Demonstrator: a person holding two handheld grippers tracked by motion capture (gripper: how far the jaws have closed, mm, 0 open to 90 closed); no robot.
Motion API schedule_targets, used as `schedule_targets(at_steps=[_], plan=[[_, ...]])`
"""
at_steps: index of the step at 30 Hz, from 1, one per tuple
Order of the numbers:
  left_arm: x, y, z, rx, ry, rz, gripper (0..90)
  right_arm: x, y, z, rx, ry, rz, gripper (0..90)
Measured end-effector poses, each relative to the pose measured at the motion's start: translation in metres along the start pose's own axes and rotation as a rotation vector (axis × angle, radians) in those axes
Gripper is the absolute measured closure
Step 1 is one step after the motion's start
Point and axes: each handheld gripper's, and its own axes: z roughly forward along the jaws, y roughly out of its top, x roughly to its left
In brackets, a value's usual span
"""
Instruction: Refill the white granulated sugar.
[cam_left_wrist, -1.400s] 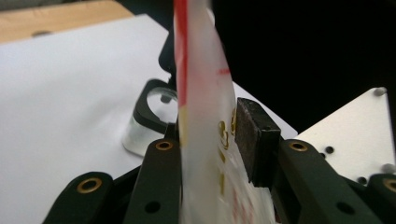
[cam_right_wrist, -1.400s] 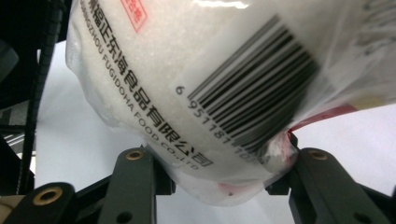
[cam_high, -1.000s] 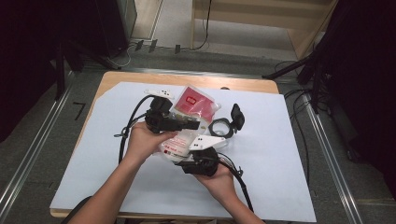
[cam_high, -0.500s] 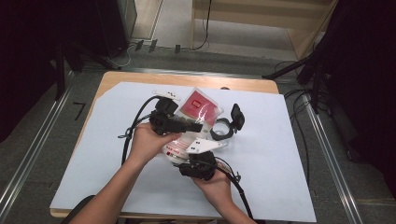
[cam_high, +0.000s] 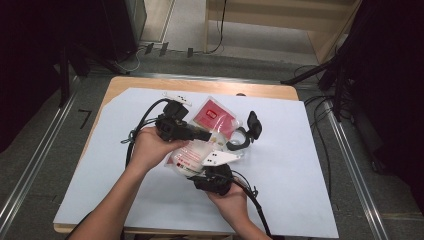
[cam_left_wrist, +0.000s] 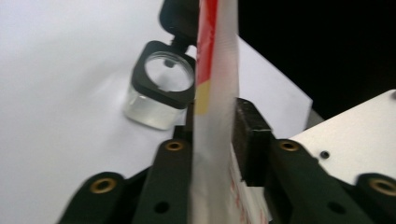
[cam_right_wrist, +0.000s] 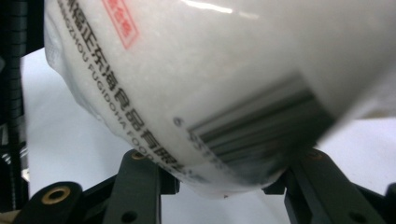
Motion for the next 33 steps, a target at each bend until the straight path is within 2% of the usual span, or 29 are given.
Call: schedule_targets(at_steps=[2,7,10,14,18,22,25,28,31,33], plan=[[-0.001,0.0,0.0,-0.012,0.001,0.026,80.5,0.005,0.003,0.0,0.003,0.009,-0.028,62.0],[-0.004,0.001,0.005,-0.019,-0.022,0.013,79.8,0.012,0.009,0.0,0.0,0.046,-0.06,62.9],[-0.007,0.002,0.01,-0.018,-0.023,0.0,77.7,0.014,0.011,0.0,0.004,0.061,-0.033,62.5],[-0.009,0.002,0.019,-0.006,-0.026,-0.027,77.1,0.01,0.01,0.001,0.017,0.052,-0.009,60.7],[-0.007,0.004,0.024,0.006,0.013,-0.065,76.9,0.009,0.01,0.005,0.041,0.042,0.024,57.3],[-0.003,0.005,0.023,-0.014,-0.011,-0.101,75.4,0.006,0.012,0.006,0.035,0.049,0.046,59.5],[-0.003,0.006,0.02,-0.009,-0.019,-0.106,72.4,0.005,0.013,0.006,0.029,0.076,0.069,60.9],[-0.004,0.005,0.019,0.007,0.015,-0.068,71.1,0.0,0.011,0.007,0.013,0.107,0.116,61.6],[-0.005,0.006,0.016,0.027,0.019,-0.053,70.7,0.0,0.011,0.007,0.023,0.107,0.098,61.7],[-0.006,0.005,0.014,0.027,0.014,-0.058,68.6,-0.001,0.012,0.007,0.02,0.117,0.096,61.8]])
